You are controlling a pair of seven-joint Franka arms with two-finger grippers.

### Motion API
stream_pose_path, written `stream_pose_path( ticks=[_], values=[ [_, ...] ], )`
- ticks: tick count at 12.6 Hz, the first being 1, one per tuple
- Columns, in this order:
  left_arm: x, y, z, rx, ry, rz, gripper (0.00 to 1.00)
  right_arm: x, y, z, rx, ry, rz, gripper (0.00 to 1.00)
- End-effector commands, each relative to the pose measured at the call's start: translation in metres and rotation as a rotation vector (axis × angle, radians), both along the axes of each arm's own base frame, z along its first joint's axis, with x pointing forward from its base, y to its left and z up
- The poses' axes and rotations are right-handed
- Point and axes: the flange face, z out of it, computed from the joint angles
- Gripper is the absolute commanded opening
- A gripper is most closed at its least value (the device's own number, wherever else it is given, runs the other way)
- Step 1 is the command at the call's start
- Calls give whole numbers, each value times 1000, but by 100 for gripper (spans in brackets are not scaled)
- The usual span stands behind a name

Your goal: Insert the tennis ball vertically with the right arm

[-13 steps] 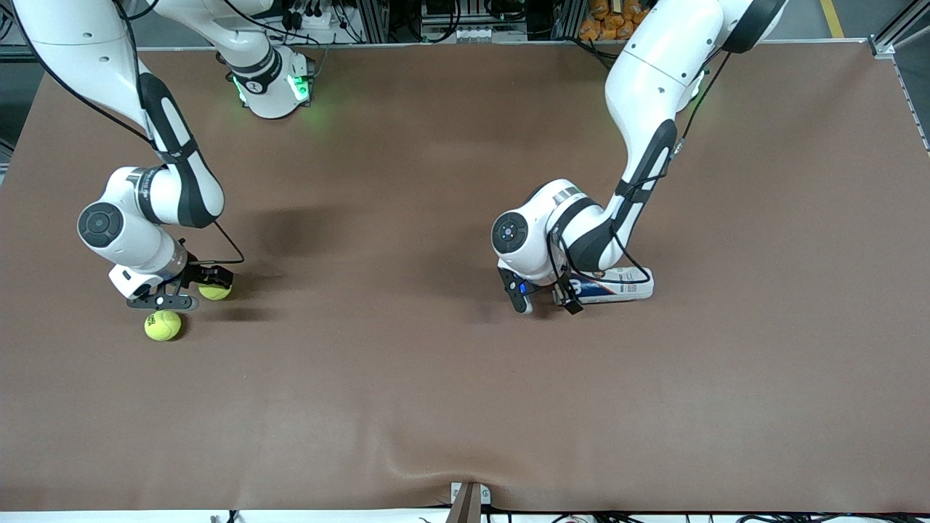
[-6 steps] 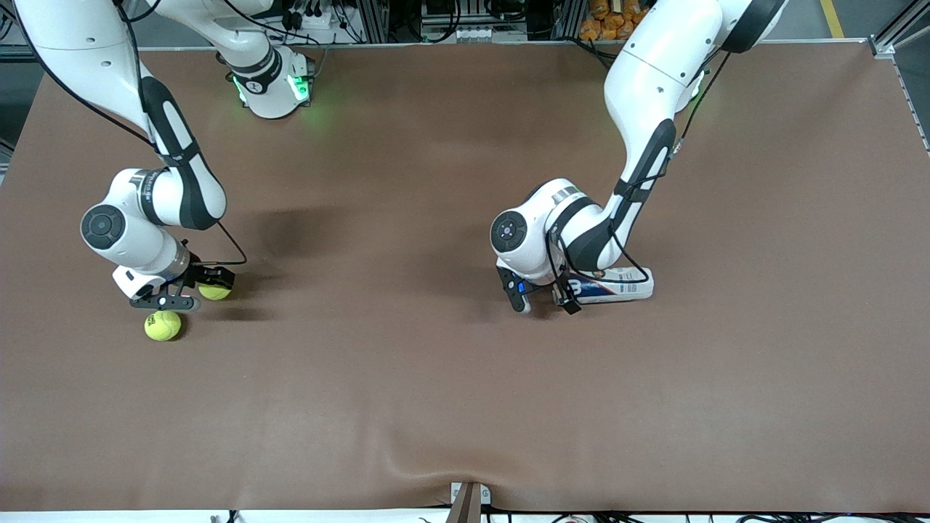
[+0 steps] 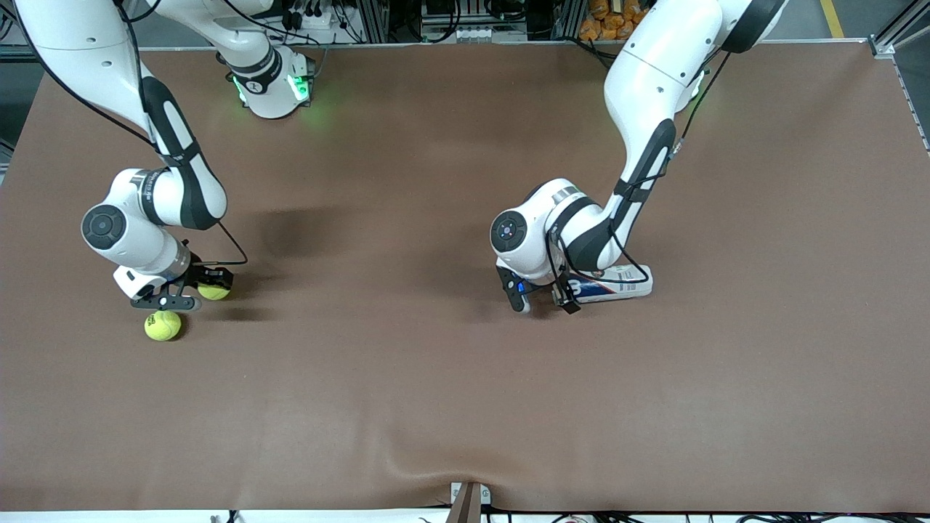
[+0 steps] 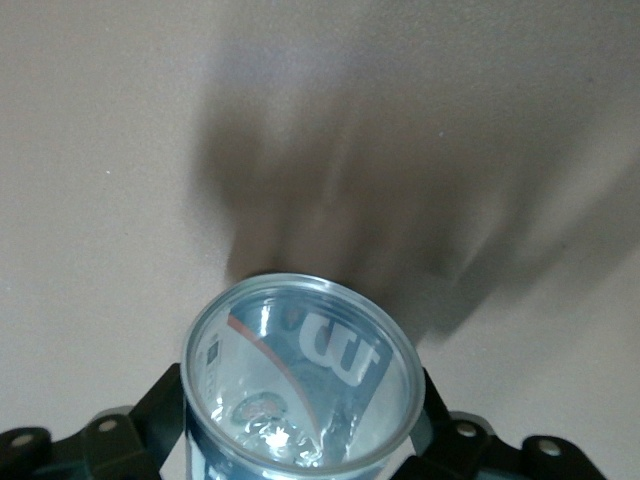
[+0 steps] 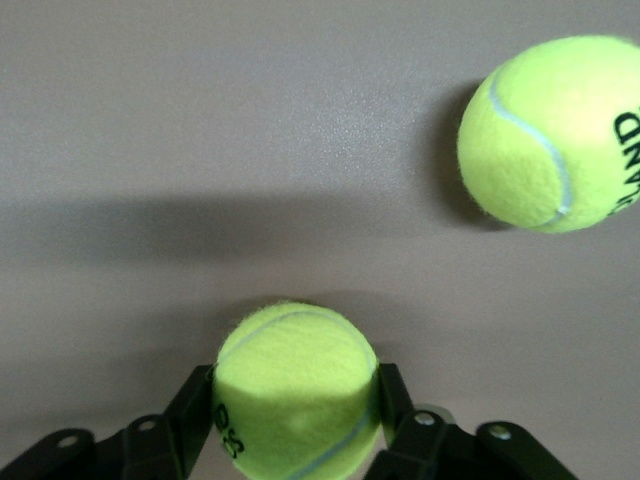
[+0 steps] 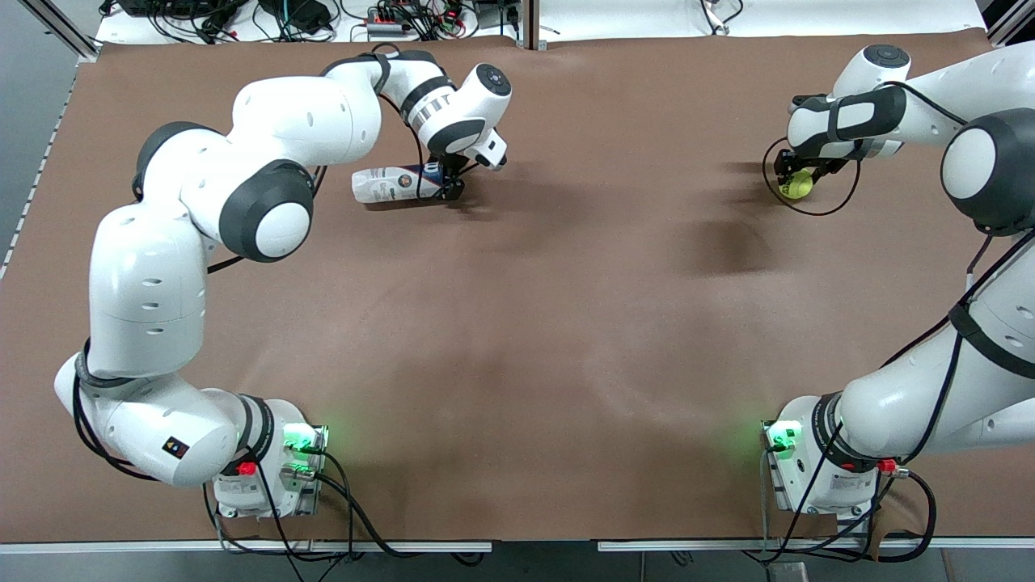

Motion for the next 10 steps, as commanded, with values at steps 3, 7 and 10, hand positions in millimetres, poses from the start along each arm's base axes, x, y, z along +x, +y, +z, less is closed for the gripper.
stream_pose_path(
  ticks=[3,7,10],
  values=[
    [6,-2,14,0,-14,-49,90,-1,1,3,6,-7,0,61],
    [9,-5,31,-5,-19,-63,90,6,2,17,10,-7,1,57],
    [11,1,28,6,-8,-51,91,6,2,16,10,3,1,55]
  ],
)
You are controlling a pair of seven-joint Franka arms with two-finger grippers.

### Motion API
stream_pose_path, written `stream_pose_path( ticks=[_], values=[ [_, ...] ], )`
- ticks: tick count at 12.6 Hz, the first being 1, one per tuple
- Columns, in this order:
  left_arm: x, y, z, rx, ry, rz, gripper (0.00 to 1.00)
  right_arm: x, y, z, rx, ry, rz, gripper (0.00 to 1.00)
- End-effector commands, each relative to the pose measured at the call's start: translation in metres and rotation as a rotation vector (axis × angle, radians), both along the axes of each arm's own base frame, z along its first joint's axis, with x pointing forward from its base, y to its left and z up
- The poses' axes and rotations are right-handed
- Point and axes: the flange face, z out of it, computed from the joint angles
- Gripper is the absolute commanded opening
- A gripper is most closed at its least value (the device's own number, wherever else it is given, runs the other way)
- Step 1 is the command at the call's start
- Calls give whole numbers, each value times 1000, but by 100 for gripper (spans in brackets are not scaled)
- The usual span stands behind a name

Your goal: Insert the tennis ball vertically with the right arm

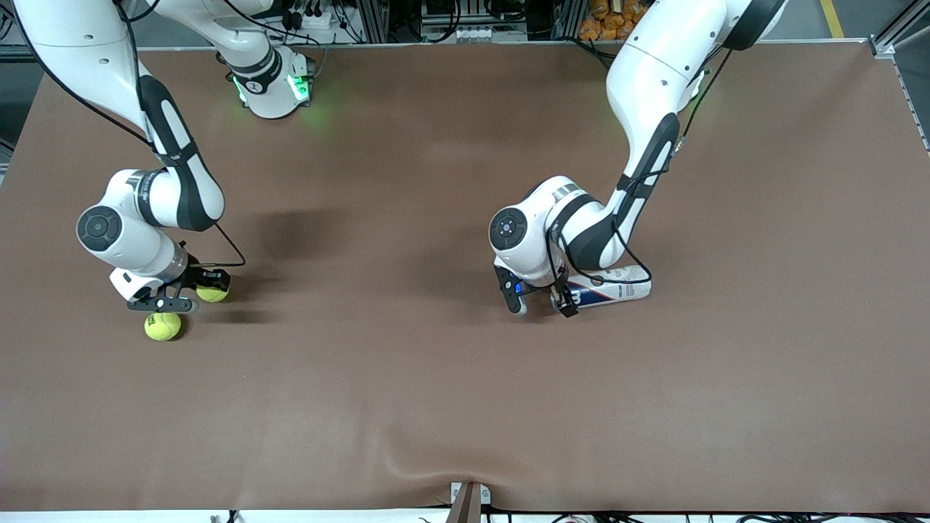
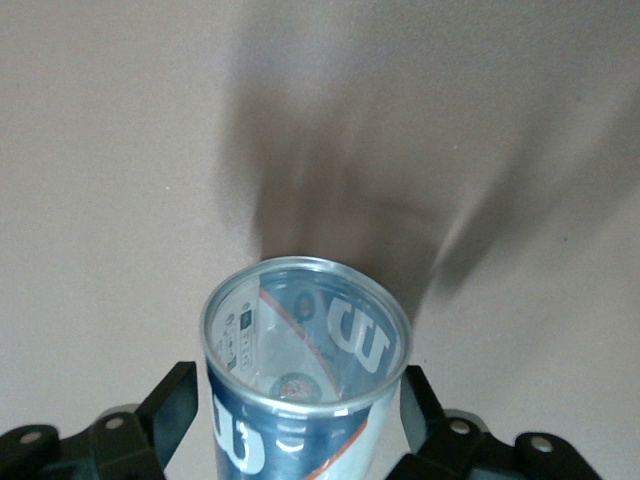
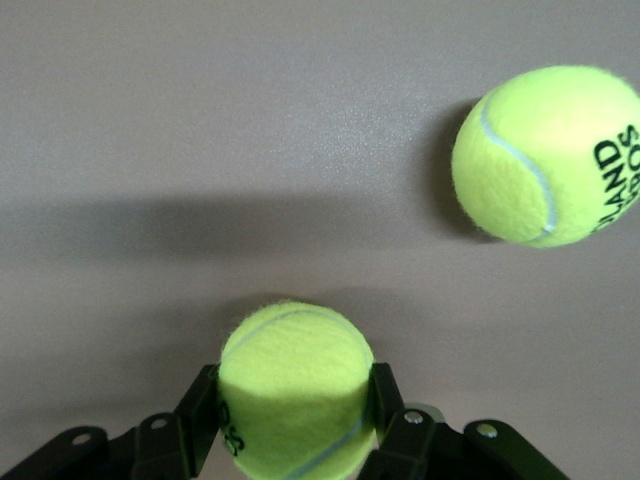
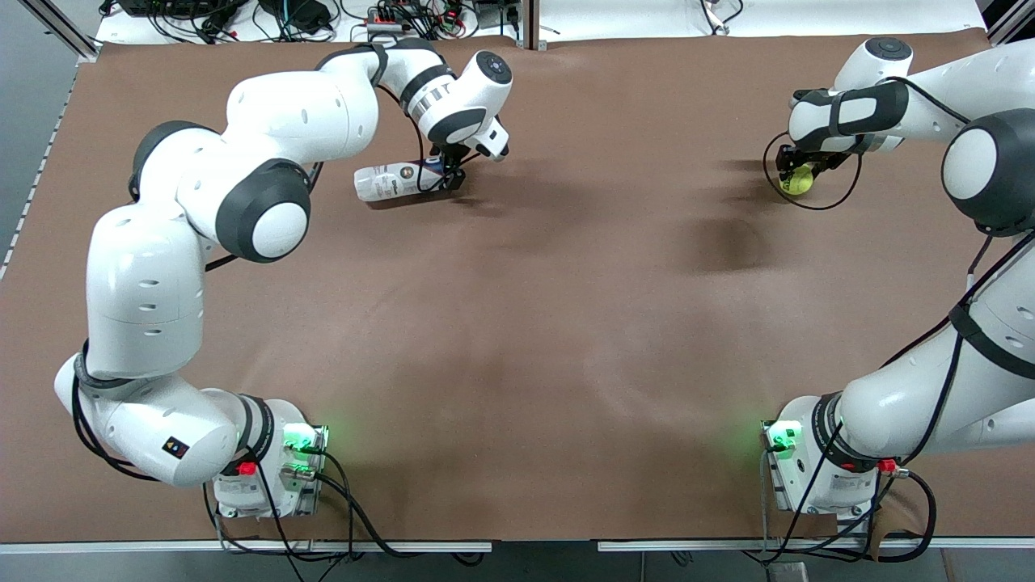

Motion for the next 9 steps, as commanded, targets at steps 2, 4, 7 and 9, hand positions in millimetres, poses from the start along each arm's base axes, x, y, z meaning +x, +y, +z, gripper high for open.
stream_pose_path(
  ticks=[2,4,7,9],
  values=[
    [2,7,2,16,1,-11,92,-1,1,7,9,0,0,63],
    [2,6,-1,8,-3,-13,92,-1,1,7,9,-1,2,64],
    [3,7,-7,-6,-5,-15,90,-1,1,6,9,0,2,52],
    [3,7,-8,-4,-4,-18,87,1,2,11,11,0,2,43]
  ],
)
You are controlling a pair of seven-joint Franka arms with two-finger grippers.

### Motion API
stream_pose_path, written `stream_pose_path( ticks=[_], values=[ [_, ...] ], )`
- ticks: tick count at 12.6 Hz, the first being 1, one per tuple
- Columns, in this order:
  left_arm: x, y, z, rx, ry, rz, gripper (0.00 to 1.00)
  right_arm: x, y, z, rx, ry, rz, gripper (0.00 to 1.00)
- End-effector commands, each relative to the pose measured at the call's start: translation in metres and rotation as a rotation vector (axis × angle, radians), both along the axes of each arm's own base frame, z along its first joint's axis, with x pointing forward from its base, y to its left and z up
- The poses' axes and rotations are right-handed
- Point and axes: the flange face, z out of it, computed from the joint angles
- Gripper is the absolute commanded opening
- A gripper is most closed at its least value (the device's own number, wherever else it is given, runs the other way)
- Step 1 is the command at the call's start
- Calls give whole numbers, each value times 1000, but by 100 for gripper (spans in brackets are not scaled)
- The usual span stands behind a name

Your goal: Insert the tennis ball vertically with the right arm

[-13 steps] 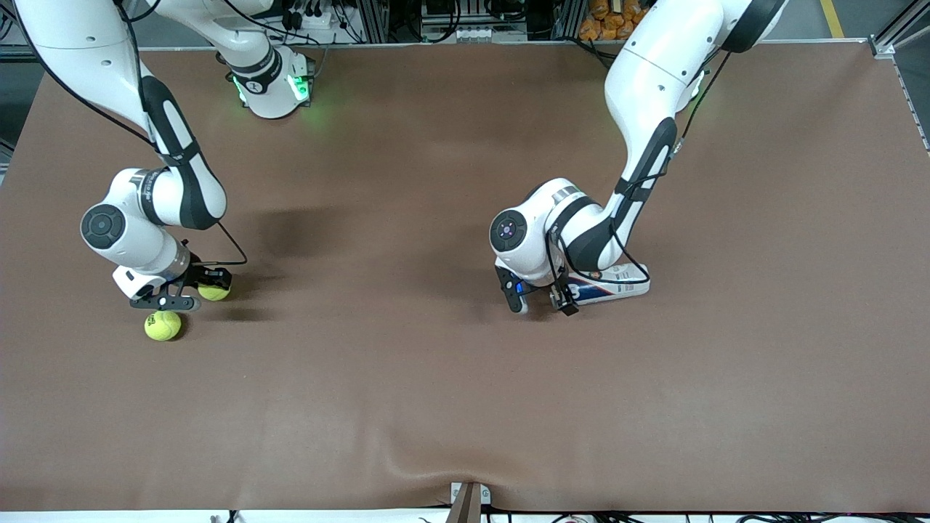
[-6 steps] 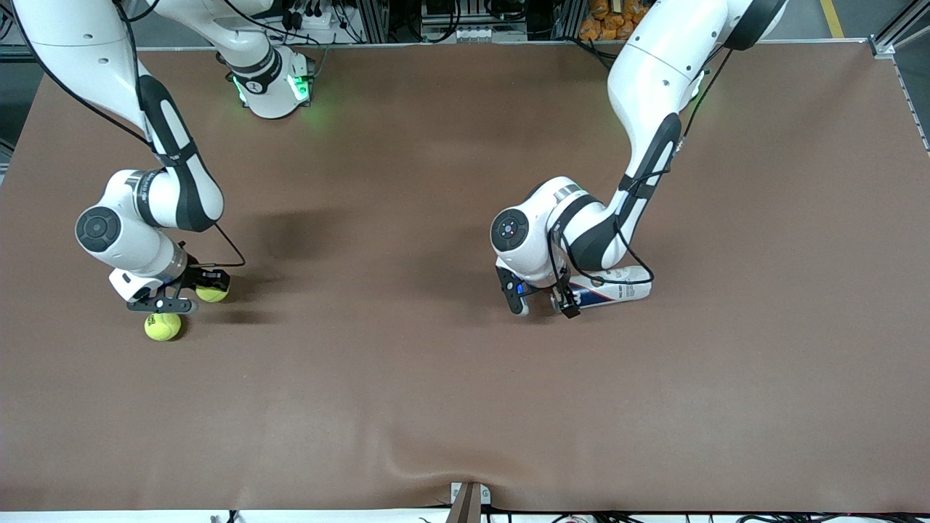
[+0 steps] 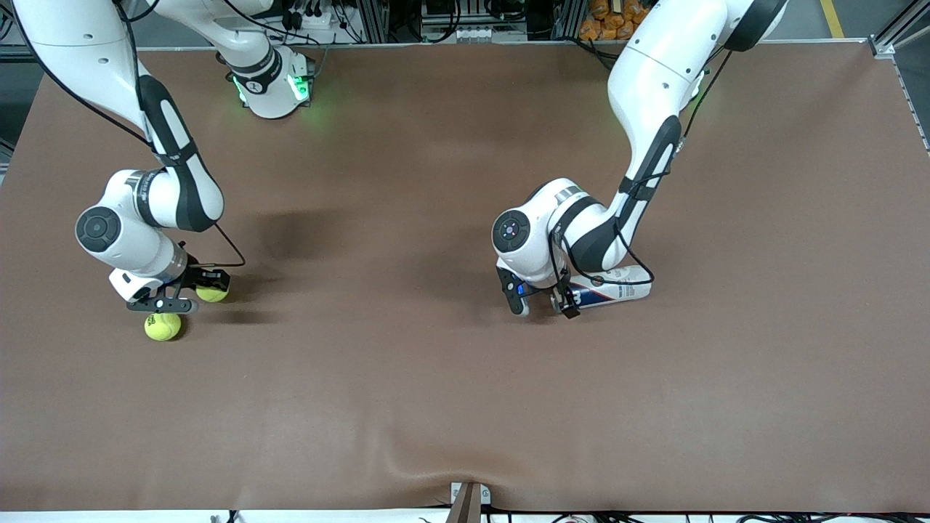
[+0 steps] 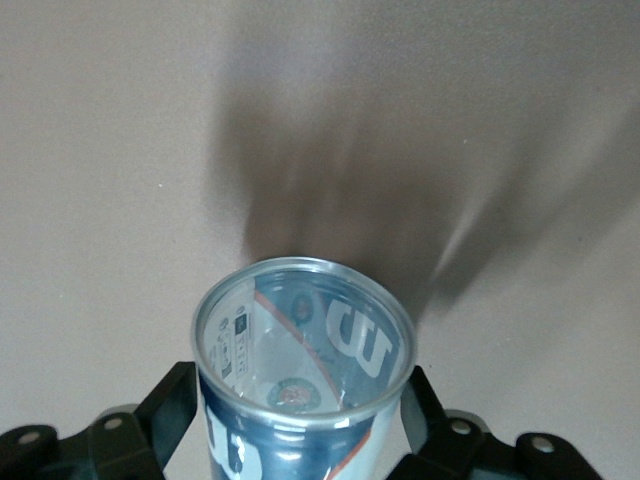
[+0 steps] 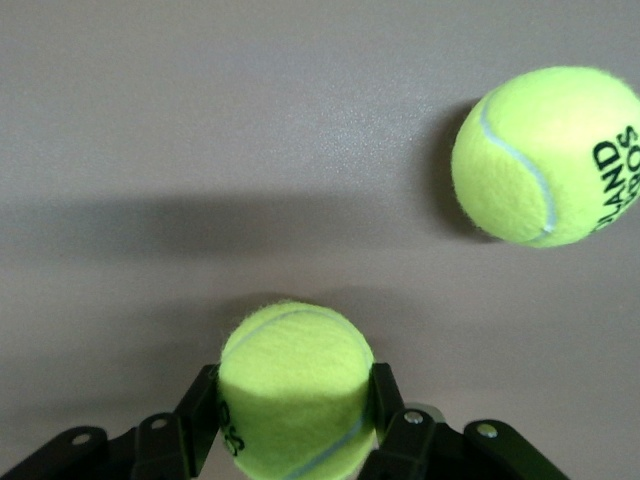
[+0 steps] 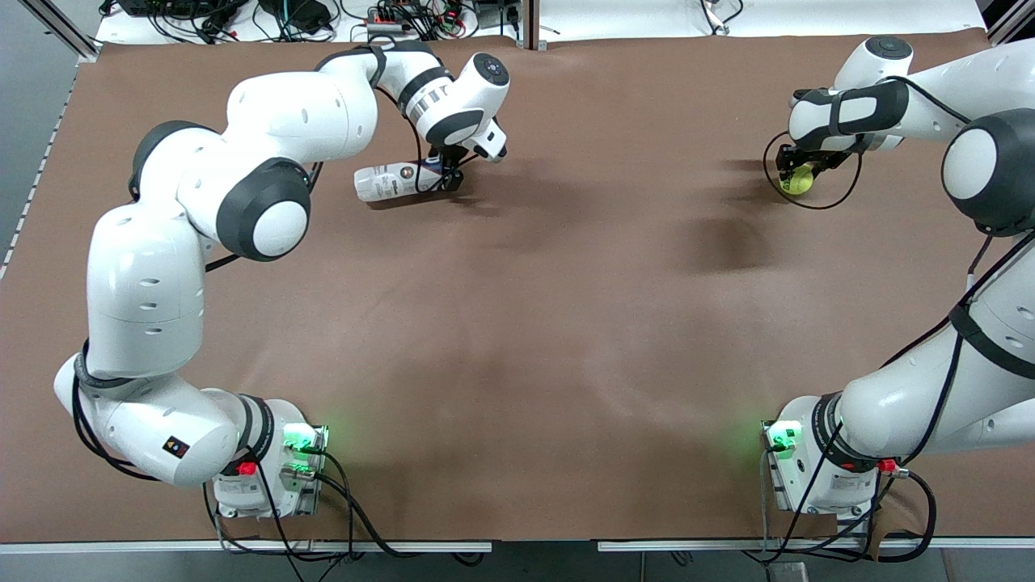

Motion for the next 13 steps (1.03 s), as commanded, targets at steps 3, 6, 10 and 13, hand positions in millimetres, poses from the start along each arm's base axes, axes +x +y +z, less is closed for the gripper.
stream_pose_path(
  ticks=[3,6,10,13],
  values=[
    [2,2,1,0,-9,-21,78,8,5,36,18,-5,-1,35],
    [2,1,6,0,-9,-31,75,24,6,63,25,49,-5,35],
    [3,-1,13,0,-15,-38,72,32,6,88,27,17,1,35],
    [2,-3,20,3,-17,-42,72,38,6,106,33,65,-5,35]
  ],
)
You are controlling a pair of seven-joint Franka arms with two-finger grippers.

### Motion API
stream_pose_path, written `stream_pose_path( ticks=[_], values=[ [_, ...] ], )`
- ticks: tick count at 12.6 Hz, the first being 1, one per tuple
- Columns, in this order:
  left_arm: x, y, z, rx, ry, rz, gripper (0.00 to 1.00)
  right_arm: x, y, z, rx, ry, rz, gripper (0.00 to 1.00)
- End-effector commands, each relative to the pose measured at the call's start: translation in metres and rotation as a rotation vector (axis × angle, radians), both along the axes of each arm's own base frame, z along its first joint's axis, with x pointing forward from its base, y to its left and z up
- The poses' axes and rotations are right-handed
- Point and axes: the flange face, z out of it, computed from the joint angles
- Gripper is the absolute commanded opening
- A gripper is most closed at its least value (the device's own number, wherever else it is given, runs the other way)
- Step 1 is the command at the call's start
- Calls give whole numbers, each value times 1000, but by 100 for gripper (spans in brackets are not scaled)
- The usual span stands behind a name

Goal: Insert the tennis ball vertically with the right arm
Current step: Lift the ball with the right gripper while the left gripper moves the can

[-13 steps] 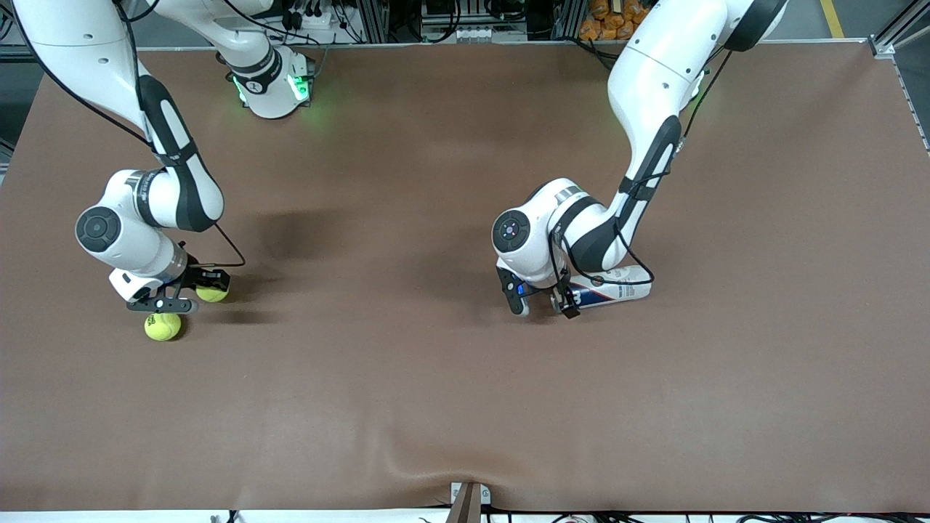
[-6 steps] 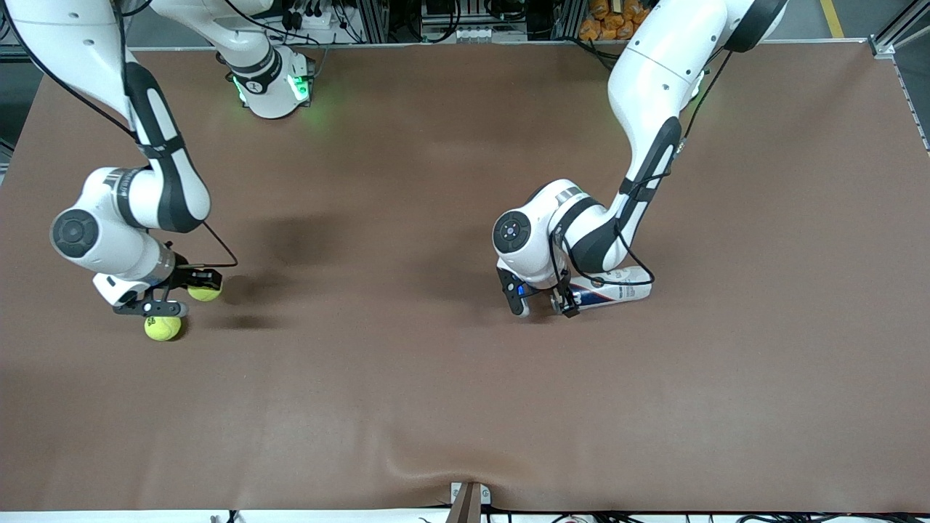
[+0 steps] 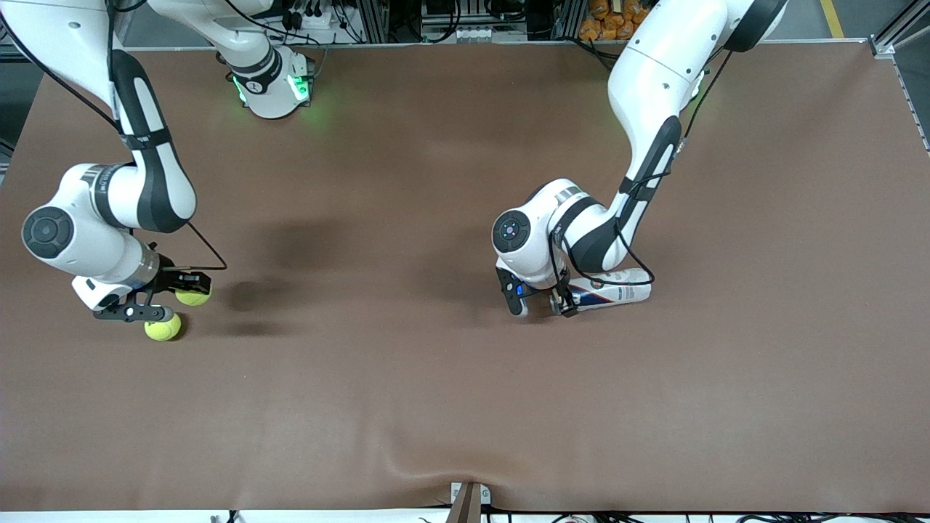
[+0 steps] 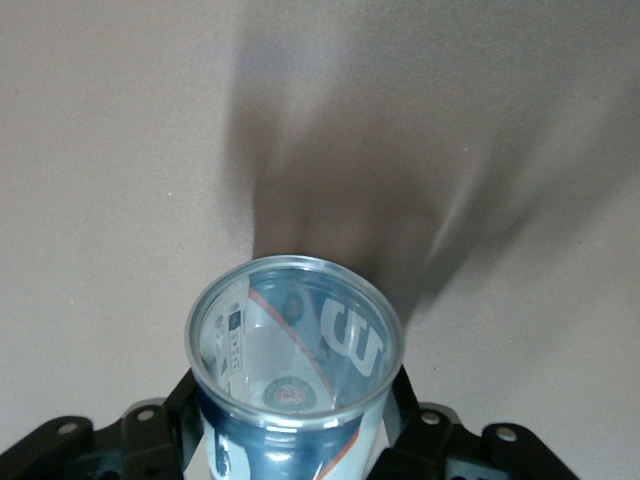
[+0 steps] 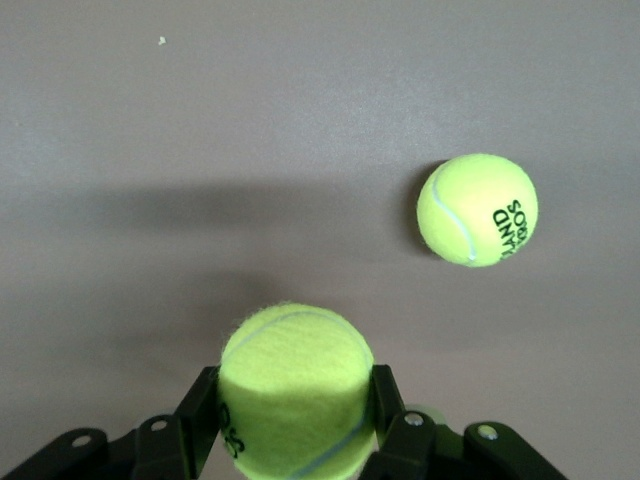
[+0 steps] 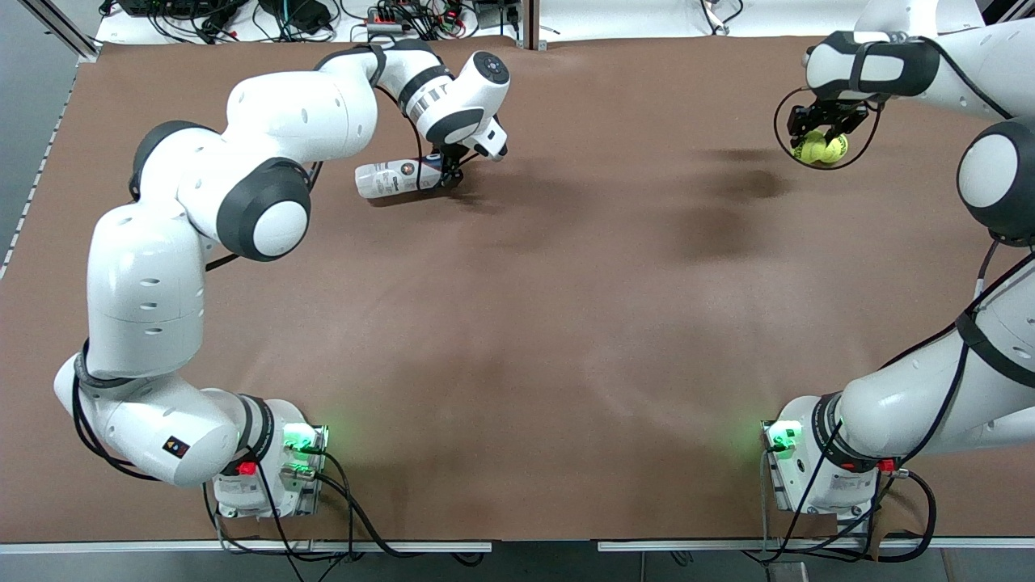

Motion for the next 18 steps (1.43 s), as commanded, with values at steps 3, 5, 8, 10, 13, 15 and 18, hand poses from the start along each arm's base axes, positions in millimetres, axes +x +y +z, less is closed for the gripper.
stream_pose_path(
  ticks=[3,5,8,10,13,15,18],
  values=[
    [-1,-4,37,0,-18,-17,73,7,3,28,12,2,-1,35],
    [0,-6,58,-32,-24,9,72,12,3,43,11,2,1,35],
    [-1,-10,84,-95,-20,50,72,24,8,87,6,24,13,35],
    [2,-12,103,-150,-22,85,72,30,13,113,4,35,21,35],
    [7,-15,130,-228,-27,139,72,38,18,160,-28,31,41,35],
    [11,-19,148,-275,-36,166,72,39,27,192,-26,29,48,35],
    [16,-28,164,-369,-55,214,72,37,39,225,-26,0,38,35]
  ],
)
